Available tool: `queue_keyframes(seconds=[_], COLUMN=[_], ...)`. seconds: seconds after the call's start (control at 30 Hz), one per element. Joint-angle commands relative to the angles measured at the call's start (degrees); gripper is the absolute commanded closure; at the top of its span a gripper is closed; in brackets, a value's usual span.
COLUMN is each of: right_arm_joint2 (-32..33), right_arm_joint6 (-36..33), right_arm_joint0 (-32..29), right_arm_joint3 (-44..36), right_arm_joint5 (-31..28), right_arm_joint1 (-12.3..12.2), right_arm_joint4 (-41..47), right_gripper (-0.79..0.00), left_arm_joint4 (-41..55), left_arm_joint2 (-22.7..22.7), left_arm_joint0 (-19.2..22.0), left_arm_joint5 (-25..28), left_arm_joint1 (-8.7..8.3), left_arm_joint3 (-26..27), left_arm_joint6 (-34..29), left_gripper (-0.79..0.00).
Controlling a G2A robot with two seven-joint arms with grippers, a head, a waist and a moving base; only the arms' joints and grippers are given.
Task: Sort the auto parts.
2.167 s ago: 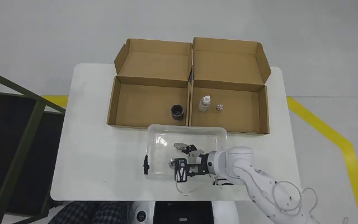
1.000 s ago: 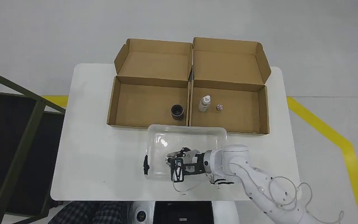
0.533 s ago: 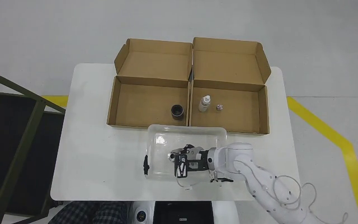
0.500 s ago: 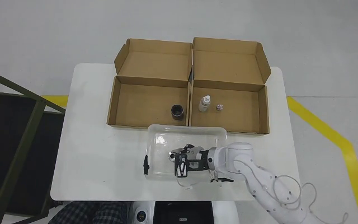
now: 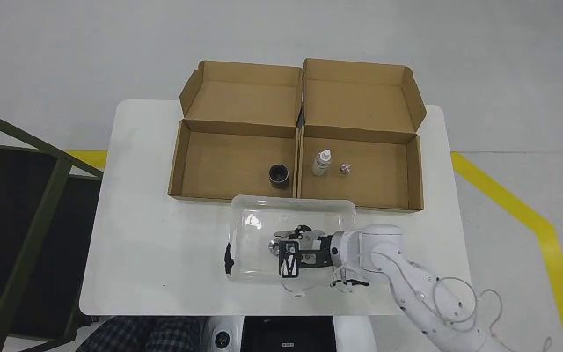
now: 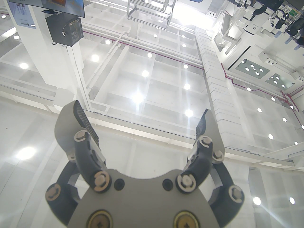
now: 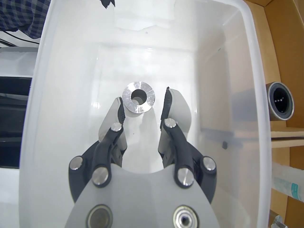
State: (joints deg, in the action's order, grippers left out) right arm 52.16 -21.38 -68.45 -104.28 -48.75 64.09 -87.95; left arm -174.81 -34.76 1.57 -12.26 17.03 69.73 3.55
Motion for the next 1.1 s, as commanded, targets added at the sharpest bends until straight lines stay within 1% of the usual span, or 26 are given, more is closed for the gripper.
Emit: queue_keyframes(seconds=[0.0, 0.2, 0.5, 0.8, 0.87, 0.93, 0.97, 1.03, 1.07], right_arm_joint2=[-0.30, -2.04, -4.06, -5.04, -5.36, -5.60, -5.69, -5.82, -5.86], right_arm_joint6=[0.11, 0.34, 0.41, 0.74, 0.69, 0.69, 0.68, 0.68, 0.63], right_arm_joint0=[0.02, 1.05, 2.83, 3.86, 4.23, 4.50, 4.63, 4.85, 4.93], right_arm_joint3=[0.24, 1.17, 3.62, 5.42, 5.75, 6.02, 6.11, 6.17, 6.13], right_arm_joint5=[0.13, 0.70, 1.00, 1.15, 1.20, 1.23, 1.18, 1.09, 0.96], right_arm_joint1=[0.04, 0.45, 1.03, 1.39, 1.51, 1.61, 1.65, 1.71, 1.73], right_arm_joint4=[0.00, 0.03, 0.06, 0.79, 0.82, 1.05, 1.13, 1.31, 1.40], right_gripper=[-0.311, -0.308, -0.342, -0.311, -0.280, -0.212, -0.142, -0.025, 0.000], left_arm_joint4=[0.00, 0.00, 0.00, 0.00, 0.00, 0.00, 0.00, 0.00, 0.00], left_arm_joint2=[0.00, 0.00, 0.00, 0.00, 0.00, 0.00, 0.00, 0.00, 0.00], left_arm_joint0=[0.00, 0.00, 0.00, 0.00, 0.00, 0.00, 0.00, 0.00, 0.00], left_arm_joint5=[0.00, 0.00, 0.00, 0.00, 0.00, 0.00, 0.00, 0.00, 0.00], left_arm_joint1=[0.00, 0.00, 0.00, 0.00, 0.00, 0.00, 0.00, 0.00, 0.00], left_arm_joint3=[0.00, 0.00, 0.00, 0.00, 0.00, 0.00, 0.00, 0.00, 0.00], left_arm_joint6=[0.00, 0.00, 0.00, 0.00, 0.00, 0.00, 0.00, 0.00, 0.00], left_gripper=[-0.785, -0.785, -0.785, -0.785, -0.785, -0.785, -0.785, -0.785, -0.785])
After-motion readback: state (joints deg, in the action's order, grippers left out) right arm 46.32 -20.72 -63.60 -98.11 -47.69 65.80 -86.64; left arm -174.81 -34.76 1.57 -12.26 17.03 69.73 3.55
